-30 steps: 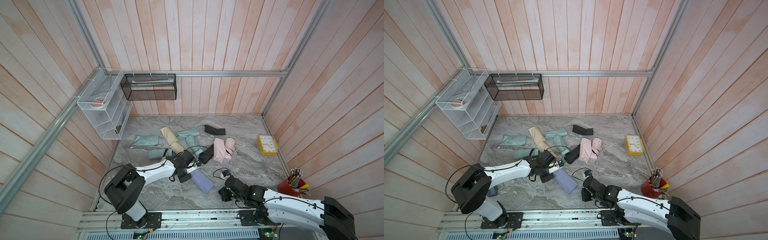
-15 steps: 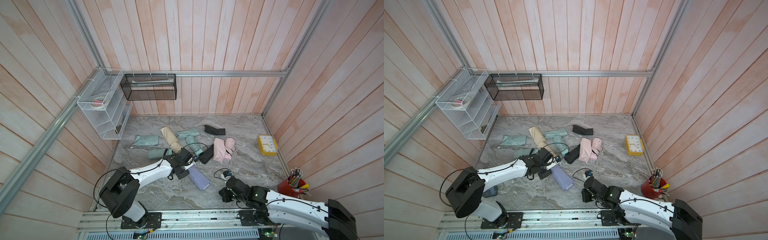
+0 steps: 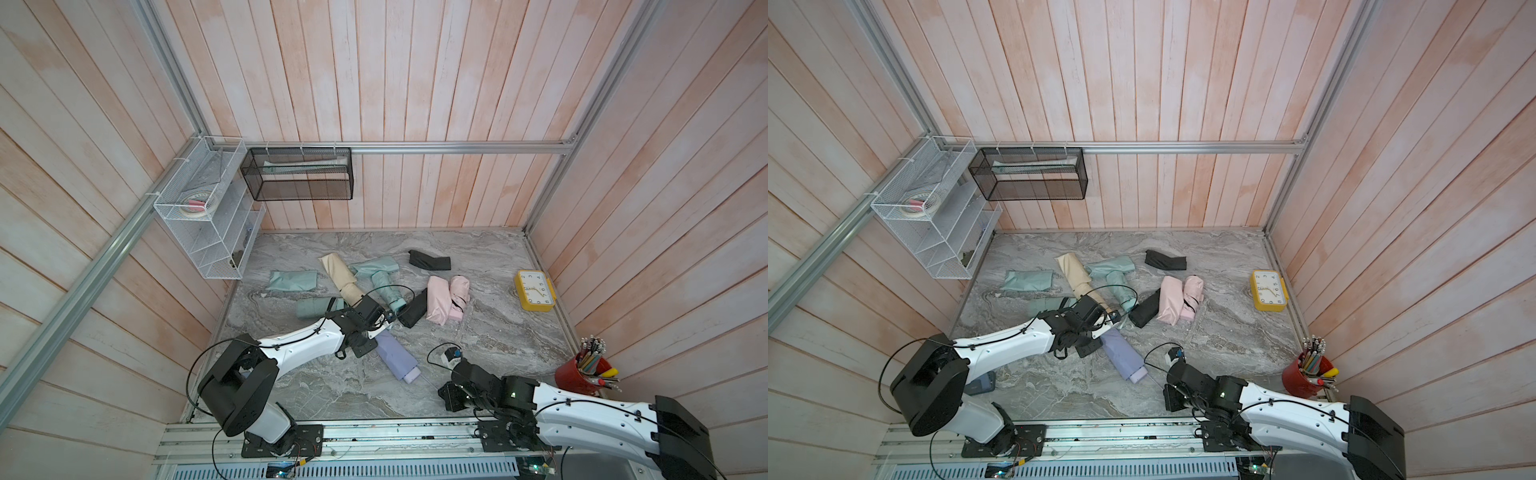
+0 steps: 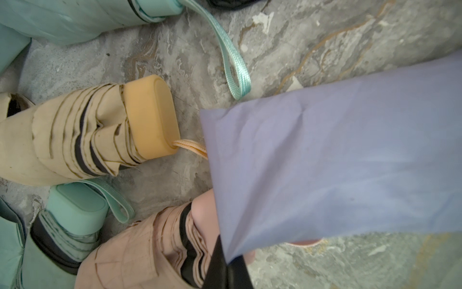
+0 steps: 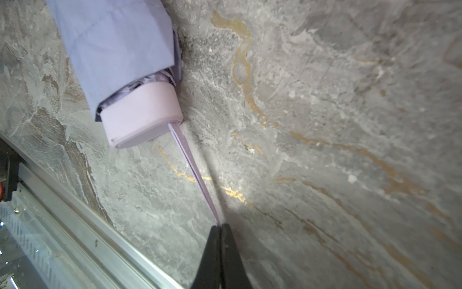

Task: Take umbrellas out of sleeves
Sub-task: Take out the umbrella from the umbrella sleeve.

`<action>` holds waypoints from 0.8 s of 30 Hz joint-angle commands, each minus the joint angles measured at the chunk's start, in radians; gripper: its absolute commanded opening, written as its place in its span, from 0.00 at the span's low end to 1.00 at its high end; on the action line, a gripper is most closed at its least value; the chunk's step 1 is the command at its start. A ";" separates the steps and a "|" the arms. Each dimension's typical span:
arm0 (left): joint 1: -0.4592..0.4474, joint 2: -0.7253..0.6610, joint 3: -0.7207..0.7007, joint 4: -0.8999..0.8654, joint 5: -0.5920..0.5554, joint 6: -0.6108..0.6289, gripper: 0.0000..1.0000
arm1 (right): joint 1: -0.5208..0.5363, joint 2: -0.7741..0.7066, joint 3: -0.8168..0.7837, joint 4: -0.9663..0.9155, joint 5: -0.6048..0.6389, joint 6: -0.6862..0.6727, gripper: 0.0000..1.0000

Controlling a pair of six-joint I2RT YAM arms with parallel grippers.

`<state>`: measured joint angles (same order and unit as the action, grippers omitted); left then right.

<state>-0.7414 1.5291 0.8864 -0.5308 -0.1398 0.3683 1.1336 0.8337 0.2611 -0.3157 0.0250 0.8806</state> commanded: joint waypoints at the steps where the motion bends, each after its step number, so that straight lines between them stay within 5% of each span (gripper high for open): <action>1: 0.010 -0.014 0.003 0.020 -0.035 -0.021 0.00 | 0.013 -0.004 -0.010 -0.058 0.016 0.023 0.05; 6: 0.010 -0.012 0.003 0.017 -0.032 -0.022 0.00 | 0.015 -0.004 0.006 -0.087 0.046 0.027 0.06; 15: 0.010 -0.014 0.007 0.013 -0.008 -0.021 0.00 | 0.014 -0.005 0.095 0.016 0.036 -0.092 0.50; 24: 0.010 -0.014 0.009 0.005 0.003 -0.022 0.00 | 0.012 0.253 0.258 0.029 0.119 -0.193 0.53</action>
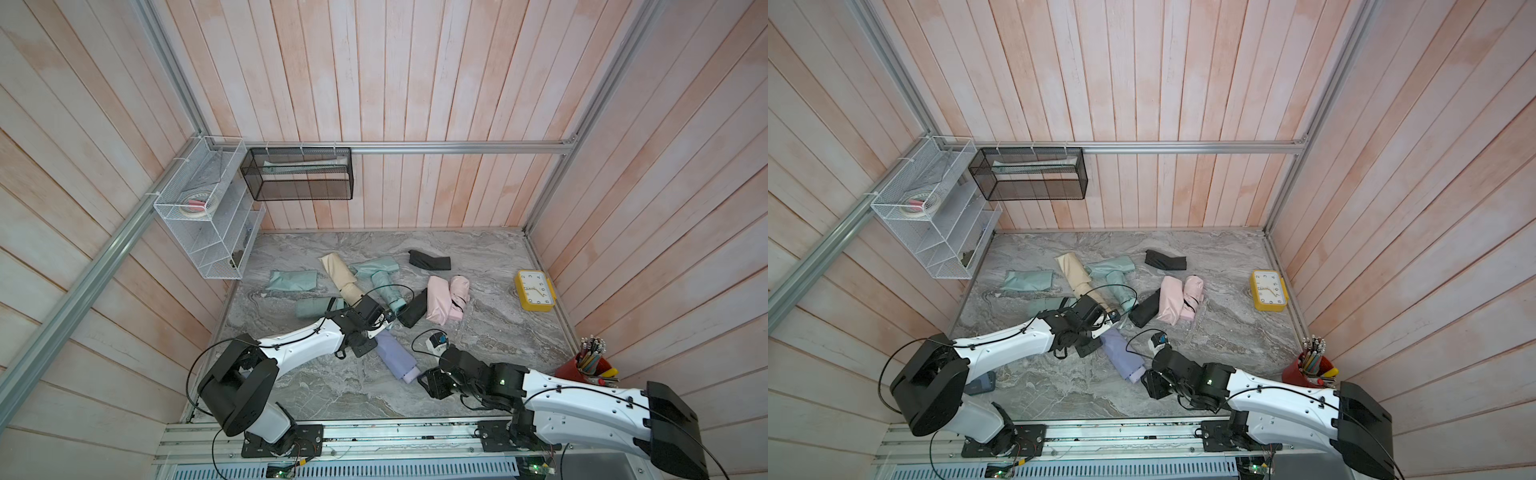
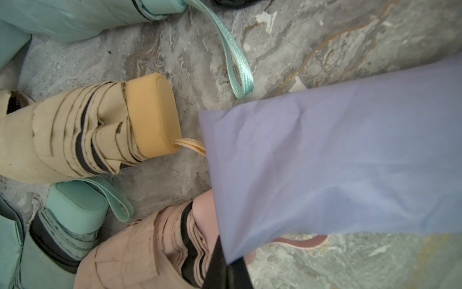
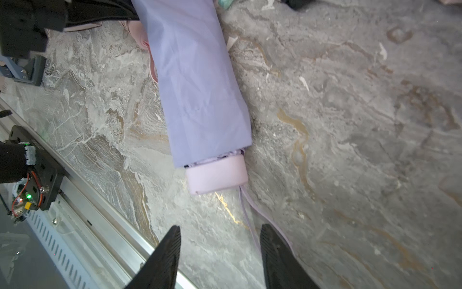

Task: Take umbrellas out of sleeves
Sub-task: Take out the umbrella from the umbrella sleeve.

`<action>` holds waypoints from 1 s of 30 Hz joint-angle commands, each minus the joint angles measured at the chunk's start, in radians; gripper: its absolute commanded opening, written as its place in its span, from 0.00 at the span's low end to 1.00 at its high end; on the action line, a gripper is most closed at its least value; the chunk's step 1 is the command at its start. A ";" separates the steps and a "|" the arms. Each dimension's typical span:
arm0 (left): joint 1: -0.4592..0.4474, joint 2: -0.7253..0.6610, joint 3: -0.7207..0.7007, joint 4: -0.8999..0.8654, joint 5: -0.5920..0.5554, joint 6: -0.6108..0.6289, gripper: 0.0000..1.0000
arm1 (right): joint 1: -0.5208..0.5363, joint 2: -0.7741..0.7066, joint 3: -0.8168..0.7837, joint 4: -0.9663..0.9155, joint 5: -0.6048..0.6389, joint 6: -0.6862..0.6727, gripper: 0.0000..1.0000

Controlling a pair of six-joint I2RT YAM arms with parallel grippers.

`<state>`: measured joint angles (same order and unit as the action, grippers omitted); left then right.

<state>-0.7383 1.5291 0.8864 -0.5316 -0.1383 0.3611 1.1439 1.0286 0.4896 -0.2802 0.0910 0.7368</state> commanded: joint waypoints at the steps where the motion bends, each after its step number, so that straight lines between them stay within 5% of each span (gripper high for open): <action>1: 0.007 -0.014 0.008 0.005 0.003 -0.014 0.00 | 0.001 0.082 0.040 -0.016 0.064 -0.047 0.52; 20: 0.007 -0.016 0.008 -0.002 0.008 -0.018 0.00 | -0.011 0.289 0.041 0.015 0.040 -0.122 0.41; 25: 0.007 -0.017 0.006 -0.001 0.008 -0.020 0.00 | -0.011 0.329 0.045 0.007 0.038 -0.095 0.15; 30: 0.007 -0.017 0.009 -0.004 0.008 -0.019 0.00 | -0.012 0.281 0.006 0.019 0.013 -0.055 0.09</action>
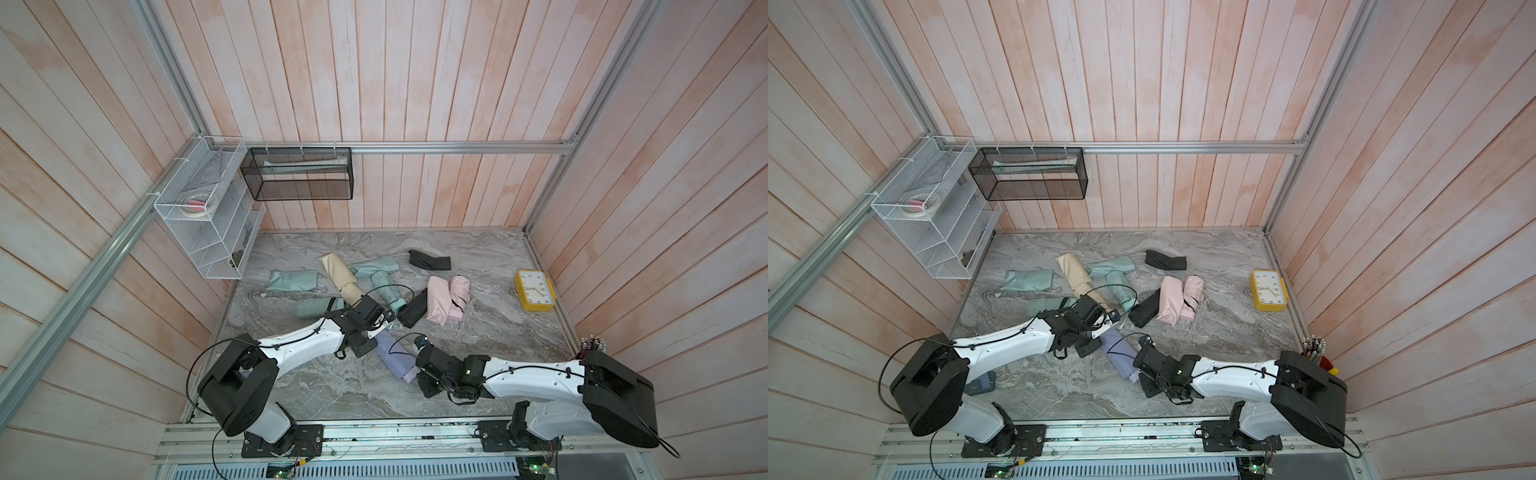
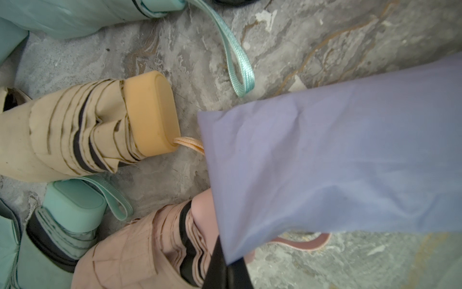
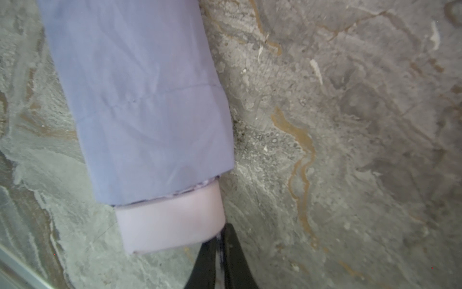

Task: Take umbrellas out of sleeves
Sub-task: Take out the umbrella from the umbrella sleeve.

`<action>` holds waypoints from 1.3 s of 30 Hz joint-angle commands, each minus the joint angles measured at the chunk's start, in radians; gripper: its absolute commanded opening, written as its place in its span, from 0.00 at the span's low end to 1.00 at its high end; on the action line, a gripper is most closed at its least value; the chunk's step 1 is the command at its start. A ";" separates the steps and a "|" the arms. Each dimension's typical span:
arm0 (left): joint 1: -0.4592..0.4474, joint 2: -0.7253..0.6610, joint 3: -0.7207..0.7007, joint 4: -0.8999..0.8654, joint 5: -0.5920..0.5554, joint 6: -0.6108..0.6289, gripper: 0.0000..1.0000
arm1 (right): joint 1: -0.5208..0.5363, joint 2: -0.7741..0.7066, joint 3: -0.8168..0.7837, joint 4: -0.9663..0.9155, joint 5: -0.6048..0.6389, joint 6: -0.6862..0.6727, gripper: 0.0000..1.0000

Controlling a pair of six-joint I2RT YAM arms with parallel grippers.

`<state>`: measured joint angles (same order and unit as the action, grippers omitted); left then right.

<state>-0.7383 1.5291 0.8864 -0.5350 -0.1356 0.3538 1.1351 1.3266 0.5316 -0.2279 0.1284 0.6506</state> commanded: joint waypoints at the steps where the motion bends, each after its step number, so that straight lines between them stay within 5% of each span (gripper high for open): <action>1: 0.007 -0.015 0.010 -0.002 0.005 -0.012 0.00 | -0.003 -0.031 -0.047 -0.032 -0.027 0.040 0.09; 12: 0.007 -0.018 0.009 0.000 -0.011 -0.016 0.00 | -0.002 -0.170 -0.136 -0.065 -0.027 0.108 0.00; 39: 0.007 -0.024 0.006 0.001 -0.006 -0.021 0.00 | -0.074 -0.470 -0.206 -0.211 0.035 0.239 0.00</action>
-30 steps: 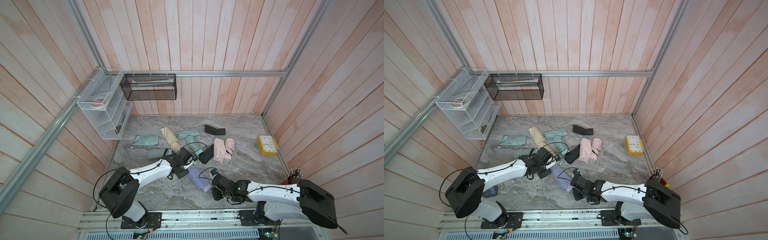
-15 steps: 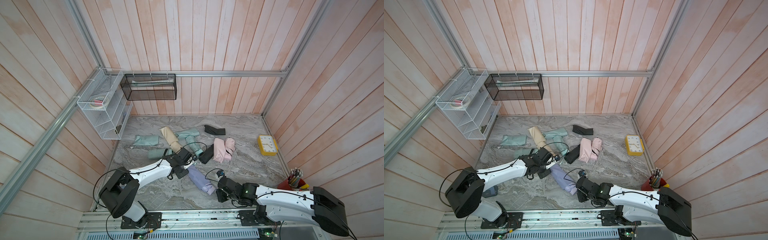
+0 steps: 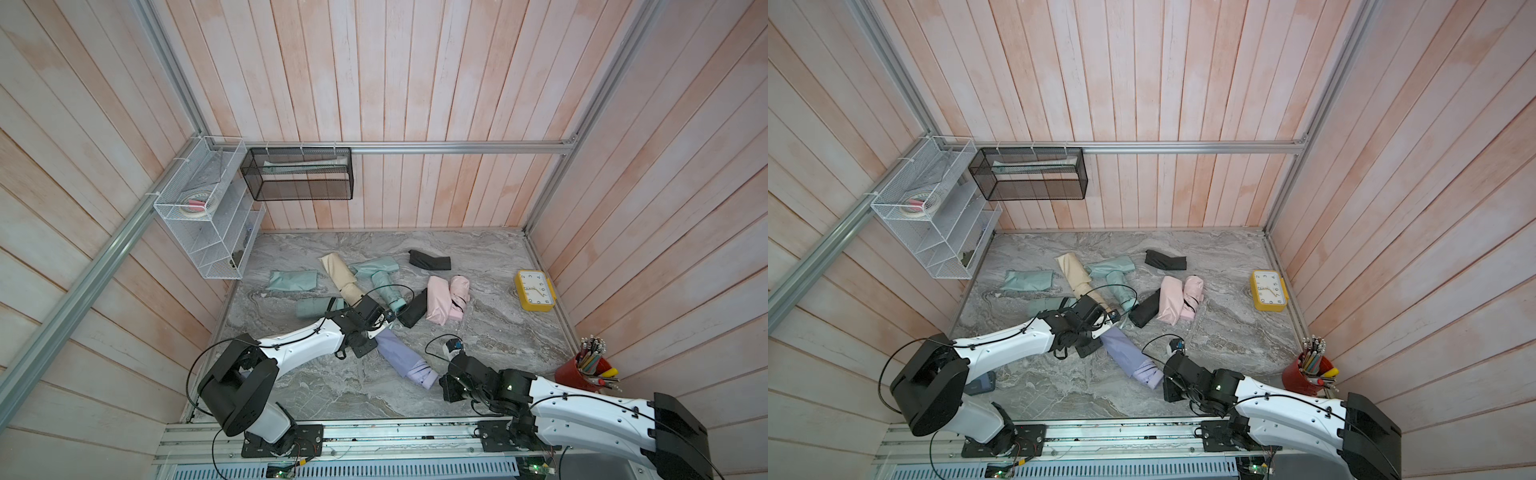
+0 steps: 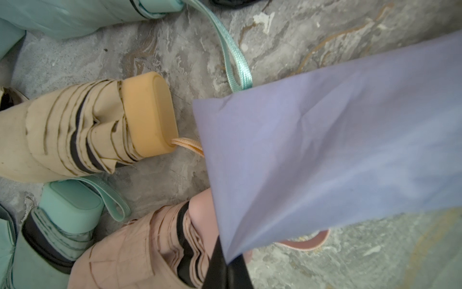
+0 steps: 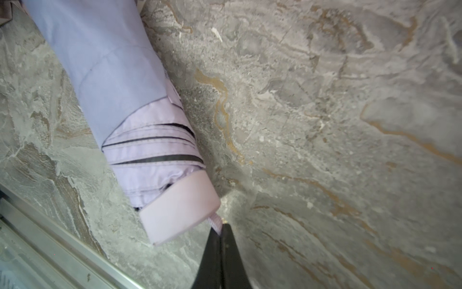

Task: Take umbrellas out of sleeves
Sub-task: Take out the umbrella from the umbrella sleeve.

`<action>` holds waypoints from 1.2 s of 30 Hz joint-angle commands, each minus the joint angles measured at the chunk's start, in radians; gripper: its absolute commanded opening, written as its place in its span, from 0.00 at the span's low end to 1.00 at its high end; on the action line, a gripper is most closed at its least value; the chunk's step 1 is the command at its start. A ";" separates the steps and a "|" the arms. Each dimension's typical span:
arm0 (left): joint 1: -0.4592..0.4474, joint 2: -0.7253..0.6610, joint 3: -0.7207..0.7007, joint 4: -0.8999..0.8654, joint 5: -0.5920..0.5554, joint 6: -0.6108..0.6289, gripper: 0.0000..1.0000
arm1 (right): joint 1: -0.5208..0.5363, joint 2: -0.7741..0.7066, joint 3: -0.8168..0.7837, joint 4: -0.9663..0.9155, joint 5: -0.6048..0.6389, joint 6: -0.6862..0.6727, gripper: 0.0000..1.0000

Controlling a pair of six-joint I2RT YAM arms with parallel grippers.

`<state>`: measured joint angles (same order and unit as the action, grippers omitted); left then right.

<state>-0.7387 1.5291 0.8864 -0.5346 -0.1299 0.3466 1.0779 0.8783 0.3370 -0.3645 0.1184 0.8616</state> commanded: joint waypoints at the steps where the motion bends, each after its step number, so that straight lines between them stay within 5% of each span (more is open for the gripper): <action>1: 0.007 -0.024 0.006 0.000 -0.011 -0.014 0.00 | -0.025 -0.029 -0.009 -0.087 0.057 0.040 0.00; 27: 0.007 -0.024 0.006 0.002 -0.006 -0.013 0.00 | -0.228 -0.166 0.000 -0.172 0.118 0.076 0.00; 36: 0.007 -0.021 0.006 0.001 -0.005 -0.013 0.00 | -0.409 -0.197 -0.018 -0.112 0.027 0.017 0.00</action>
<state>-0.7383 1.5291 0.8864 -0.5346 -0.1314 0.3462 0.7143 0.6968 0.3302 -0.5098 0.1684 0.9066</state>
